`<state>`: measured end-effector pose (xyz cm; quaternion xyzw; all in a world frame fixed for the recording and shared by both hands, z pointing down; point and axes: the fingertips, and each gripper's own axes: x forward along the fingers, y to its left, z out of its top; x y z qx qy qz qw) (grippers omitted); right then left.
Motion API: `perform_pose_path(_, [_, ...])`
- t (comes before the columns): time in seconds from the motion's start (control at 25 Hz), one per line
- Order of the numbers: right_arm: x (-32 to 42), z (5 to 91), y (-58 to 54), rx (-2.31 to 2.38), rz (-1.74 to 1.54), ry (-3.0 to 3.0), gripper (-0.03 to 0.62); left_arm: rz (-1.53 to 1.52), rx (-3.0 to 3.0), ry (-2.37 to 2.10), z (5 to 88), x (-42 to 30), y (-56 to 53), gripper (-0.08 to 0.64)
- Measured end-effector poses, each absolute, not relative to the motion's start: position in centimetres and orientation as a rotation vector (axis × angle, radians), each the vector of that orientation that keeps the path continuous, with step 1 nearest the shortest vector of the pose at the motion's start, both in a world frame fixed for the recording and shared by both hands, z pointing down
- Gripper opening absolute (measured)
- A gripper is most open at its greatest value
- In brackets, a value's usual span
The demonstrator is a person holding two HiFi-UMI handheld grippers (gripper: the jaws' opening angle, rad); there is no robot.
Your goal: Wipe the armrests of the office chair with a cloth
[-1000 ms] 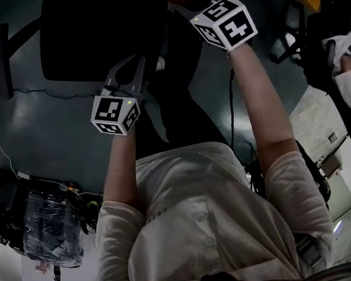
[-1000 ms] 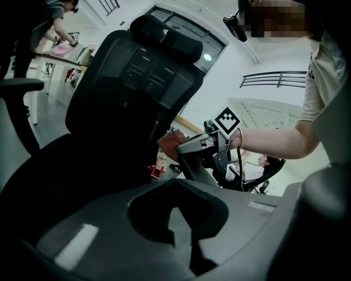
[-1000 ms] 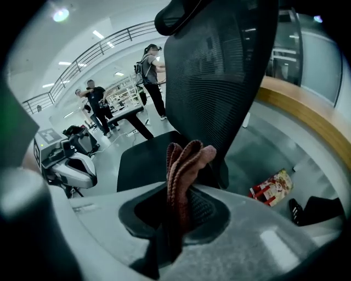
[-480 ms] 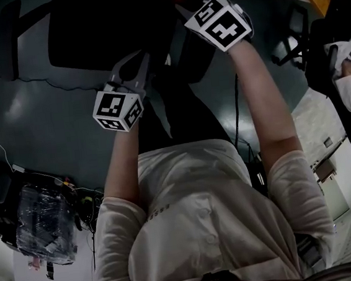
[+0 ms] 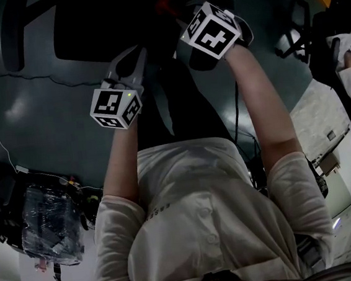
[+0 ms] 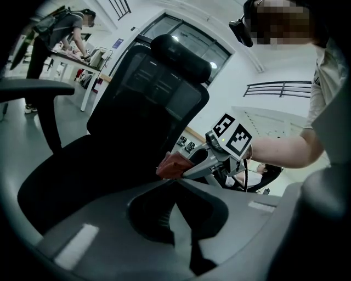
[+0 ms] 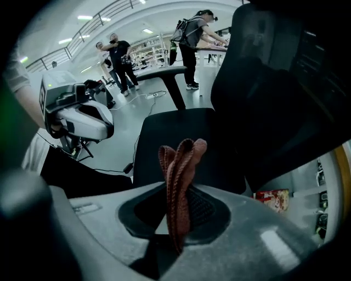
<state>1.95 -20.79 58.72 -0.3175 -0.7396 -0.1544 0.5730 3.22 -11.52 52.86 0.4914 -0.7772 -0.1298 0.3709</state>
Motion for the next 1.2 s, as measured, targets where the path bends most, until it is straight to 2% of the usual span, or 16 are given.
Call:
perform_pose_path(0.84, [11.4,58.9,-13.5,-0.596,-0.224,-1.645,0.052,-0.277,1.432,-1.914,51.8,5.8,-3.6,0.018])
perform_pose_path(1.2, [14.6,56.2,-9.2,-0.491,0.150,-1.801,0.051,-0.259,1.503,-2.008,47.1,4.1,0.2,0.018])
